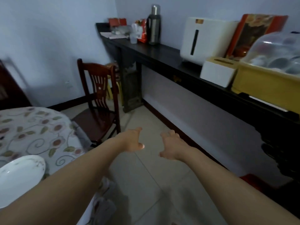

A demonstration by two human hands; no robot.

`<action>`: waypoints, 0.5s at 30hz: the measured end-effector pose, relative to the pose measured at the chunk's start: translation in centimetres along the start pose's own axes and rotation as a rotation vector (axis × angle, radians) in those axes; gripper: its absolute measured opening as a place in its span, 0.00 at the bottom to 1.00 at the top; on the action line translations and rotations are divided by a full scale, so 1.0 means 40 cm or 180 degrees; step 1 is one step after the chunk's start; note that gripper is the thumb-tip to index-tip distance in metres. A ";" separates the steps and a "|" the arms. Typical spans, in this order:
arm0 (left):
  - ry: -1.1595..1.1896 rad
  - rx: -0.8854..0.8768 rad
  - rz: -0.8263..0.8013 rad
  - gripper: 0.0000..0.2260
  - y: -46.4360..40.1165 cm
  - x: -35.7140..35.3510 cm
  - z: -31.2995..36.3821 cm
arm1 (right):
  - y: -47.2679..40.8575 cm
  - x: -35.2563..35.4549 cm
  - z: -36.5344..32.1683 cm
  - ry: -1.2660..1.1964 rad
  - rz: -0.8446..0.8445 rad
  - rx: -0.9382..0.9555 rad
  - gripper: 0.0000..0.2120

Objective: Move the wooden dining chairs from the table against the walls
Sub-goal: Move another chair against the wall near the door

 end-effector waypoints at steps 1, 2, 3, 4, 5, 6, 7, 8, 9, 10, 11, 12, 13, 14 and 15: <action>-0.0003 0.0102 0.0048 0.36 -0.024 0.016 -0.005 | -0.038 0.019 0.005 0.0025 -0.0010 0.0110 0.35; -0.0002 0.0203 0.0073 0.36 -0.049 0.032 -0.008 | -0.070 0.036 0.012 0.0053 -0.0032 0.0203 0.34; 0.0026 0.0300 0.0101 0.35 -0.074 0.051 -0.008 | -0.103 0.055 0.021 0.0088 -0.0051 0.0294 0.33; 0.0081 0.0396 0.0143 0.34 -0.099 0.070 -0.006 | -0.135 0.075 0.036 0.0134 -0.0082 0.0383 0.33; 0.0117 0.0484 0.0184 0.34 -0.119 0.087 -0.002 | -0.163 0.094 0.048 0.0182 -0.0114 0.0454 0.34; 0.0109 0.0546 0.0237 0.34 -0.138 0.105 0.002 | -0.191 0.116 0.062 0.0241 -0.0137 0.0519 0.34; 0.0049 0.0584 0.0307 0.34 -0.155 0.121 0.006 | -0.218 0.138 0.074 0.0309 -0.0144 0.0581 0.35; -0.0047 0.0607 0.0403 0.34 -0.171 0.136 0.007 | -0.246 0.159 0.085 0.0372 -0.0149 0.0641 0.35; -0.0162 0.0628 0.0509 0.33 -0.186 0.149 0.007 | -0.272 0.179 0.091 0.0424 -0.0161 0.0701 0.35; -0.0263 0.0653 0.0610 0.33 -0.198 0.159 0.005 | -0.299 0.197 0.094 0.0455 -0.0180 0.0753 0.35; -0.0319 0.0677 0.0690 0.32 -0.210 0.167 -0.002 | -0.325 0.209 0.093 0.0459 -0.0200 0.0799 0.35; -0.0320 0.0710 0.0744 0.32 -0.223 0.172 -0.012 | -0.350 0.219 0.088 0.0450 -0.0221 0.0852 0.35; -0.0279 0.0767 0.0766 0.32 -0.235 0.178 -0.025 | -0.375 0.226 0.079 0.0436 -0.0244 0.0911 0.35; -0.0210 0.0842 0.0769 0.32 -0.246 0.183 -0.042 | -0.398 0.230 0.068 0.0429 -0.0269 0.0970 0.35; -0.0115 0.0925 0.0756 0.32 -0.256 0.189 -0.062 | -0.423 0.232 0.053 0.0432 -0.0292 0.1032 0.35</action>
Point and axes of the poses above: each hand's wrist, its own y-axis away from the middle knuckle, its own x-axis out of the back of the hand, z = x × y, the point moved 4 cm from there along -y, towards the middle knuckle, and after that the axes turned 2 degrees about y, right-handed, at the moved point
